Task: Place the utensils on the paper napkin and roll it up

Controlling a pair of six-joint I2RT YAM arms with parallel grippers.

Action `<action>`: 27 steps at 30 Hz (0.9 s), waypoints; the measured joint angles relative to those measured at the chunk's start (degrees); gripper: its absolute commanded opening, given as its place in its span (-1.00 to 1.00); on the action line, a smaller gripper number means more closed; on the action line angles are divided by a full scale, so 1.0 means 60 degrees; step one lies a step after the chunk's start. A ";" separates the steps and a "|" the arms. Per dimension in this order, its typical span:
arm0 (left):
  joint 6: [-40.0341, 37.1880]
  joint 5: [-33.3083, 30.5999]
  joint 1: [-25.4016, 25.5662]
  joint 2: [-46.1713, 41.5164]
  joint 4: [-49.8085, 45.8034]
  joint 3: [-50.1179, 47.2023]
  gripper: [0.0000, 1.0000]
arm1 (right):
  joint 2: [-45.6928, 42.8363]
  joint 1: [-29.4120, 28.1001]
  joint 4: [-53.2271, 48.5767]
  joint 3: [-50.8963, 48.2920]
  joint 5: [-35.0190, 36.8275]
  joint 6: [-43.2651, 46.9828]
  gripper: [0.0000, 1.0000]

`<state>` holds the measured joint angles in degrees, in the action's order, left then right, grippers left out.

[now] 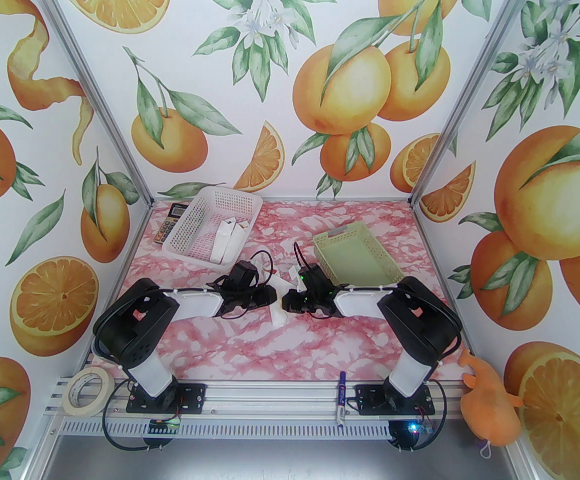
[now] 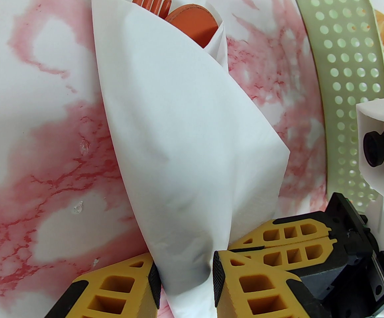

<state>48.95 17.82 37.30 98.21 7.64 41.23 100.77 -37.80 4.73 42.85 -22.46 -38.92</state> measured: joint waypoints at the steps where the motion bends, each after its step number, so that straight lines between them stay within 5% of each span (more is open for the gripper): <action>1: 0.0029 0.0000 0.0000 0.0007 0.0018 0.0000 -0.36 | 0.0000 0.0000 0.0000 0.0004 0.0000 0.0000 -0.89; 7: 0.0098 0.0025 0.0025 0.0076 0.0120 0.0000 -0.39 | 0.0000 0.0000 0.0000 0.0000 0.0000 0.0000 -0.89; 23: -0.0331 -0.0066 0.0357 0.0412 0.0947 0.0018 -0.98 | -0.0193 0.0022 -0.0164 -0.0095 0.0182 0.0004 -0.88; 27: -0.0484 -0.0055 0.0423 0.0393 0.0954 0.0022 -1.00 | -0.0321 0.0066 -0.0178 -0.0200 0.0178 0.0004 -0.81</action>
<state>46.04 17.50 39.83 100.57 13.37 41.36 98.85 -37.41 3.66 41.65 -21.39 -38.89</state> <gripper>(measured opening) 0.138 0.073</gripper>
